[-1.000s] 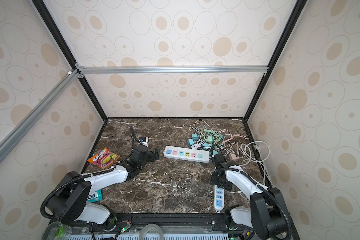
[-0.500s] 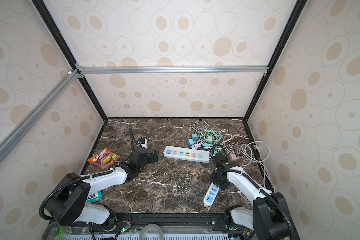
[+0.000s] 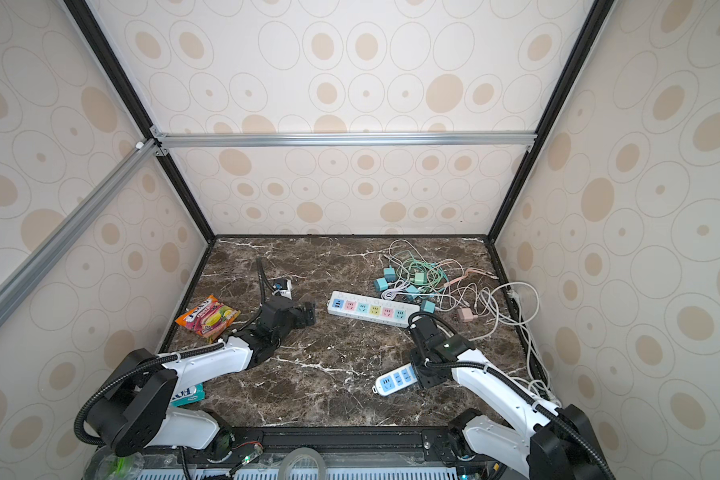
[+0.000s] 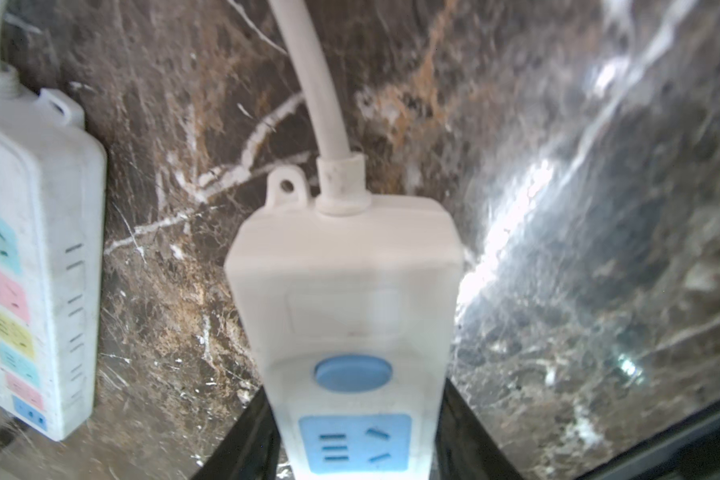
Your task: Insert the plug
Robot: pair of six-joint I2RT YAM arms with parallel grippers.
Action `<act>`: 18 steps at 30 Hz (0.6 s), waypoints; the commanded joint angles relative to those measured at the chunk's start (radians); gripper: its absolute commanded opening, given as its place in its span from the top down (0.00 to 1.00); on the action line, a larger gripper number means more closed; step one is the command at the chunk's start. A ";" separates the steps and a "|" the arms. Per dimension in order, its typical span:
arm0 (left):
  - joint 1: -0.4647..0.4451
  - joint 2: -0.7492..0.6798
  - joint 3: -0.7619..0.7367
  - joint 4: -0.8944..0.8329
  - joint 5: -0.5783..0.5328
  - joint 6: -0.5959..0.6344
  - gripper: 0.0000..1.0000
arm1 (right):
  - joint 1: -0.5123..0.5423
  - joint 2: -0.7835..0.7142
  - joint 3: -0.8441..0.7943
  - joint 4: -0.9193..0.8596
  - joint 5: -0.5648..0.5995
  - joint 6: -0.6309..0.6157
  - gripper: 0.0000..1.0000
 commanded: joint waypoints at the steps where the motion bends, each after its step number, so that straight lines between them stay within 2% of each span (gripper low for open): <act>1: 0.002 -0.028 -0.008 0.011 -0.021 -0.004 0.02 | 0.082 0.043 0.022 0.008 0.043 0.325 0.53; 11: 0.001 -0.078 -0.045 -0.040 -0.055 0.027 0.02 | 0.256 0.272 0.126 0.168 0.050 0.491 0.52; 18: 0.002 -0.111 -0.067 -0.056 -0.072 0.065 0.02 | 0.305 0.383 0.210 0.211 0.070 0.522 0.50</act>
